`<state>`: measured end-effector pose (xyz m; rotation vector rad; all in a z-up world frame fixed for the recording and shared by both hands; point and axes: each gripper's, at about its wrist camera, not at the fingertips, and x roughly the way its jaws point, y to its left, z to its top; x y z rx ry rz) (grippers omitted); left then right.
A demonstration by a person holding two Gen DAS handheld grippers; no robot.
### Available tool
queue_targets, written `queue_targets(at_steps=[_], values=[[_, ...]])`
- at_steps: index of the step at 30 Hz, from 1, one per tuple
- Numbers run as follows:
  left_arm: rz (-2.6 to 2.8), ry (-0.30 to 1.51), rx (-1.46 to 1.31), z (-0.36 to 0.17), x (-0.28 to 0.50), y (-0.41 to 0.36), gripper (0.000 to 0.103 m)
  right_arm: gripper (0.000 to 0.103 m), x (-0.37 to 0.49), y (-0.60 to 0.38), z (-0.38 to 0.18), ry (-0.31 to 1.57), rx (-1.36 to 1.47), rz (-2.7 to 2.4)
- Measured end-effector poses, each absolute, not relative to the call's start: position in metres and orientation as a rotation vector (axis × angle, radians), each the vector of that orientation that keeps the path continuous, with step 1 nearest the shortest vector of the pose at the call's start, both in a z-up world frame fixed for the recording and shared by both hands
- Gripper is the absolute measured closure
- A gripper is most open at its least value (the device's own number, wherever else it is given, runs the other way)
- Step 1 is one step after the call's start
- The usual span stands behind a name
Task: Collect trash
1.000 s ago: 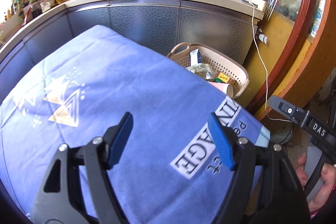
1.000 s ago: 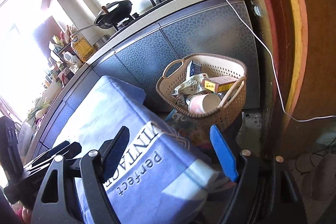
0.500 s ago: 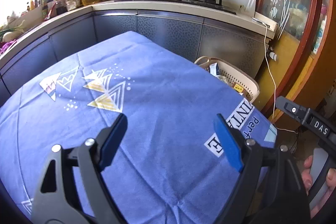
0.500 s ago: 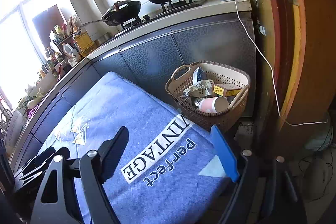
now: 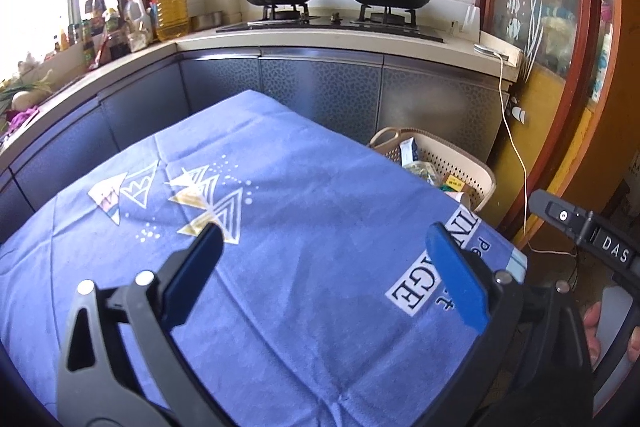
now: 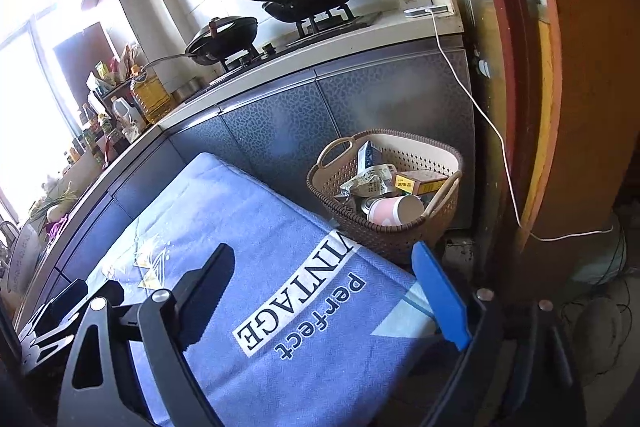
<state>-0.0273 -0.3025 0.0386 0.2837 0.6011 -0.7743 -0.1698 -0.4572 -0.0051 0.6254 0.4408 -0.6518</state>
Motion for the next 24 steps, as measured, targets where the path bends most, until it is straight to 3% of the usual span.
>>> queue_targets(at_steps=[24], values=[[-0.763, 0.602, 0.372, 0.035, -0.039, -0.330, 0.006, 0.014, -0.186, -0.480, -0.015, 0.434, 0.701, -0.674]])
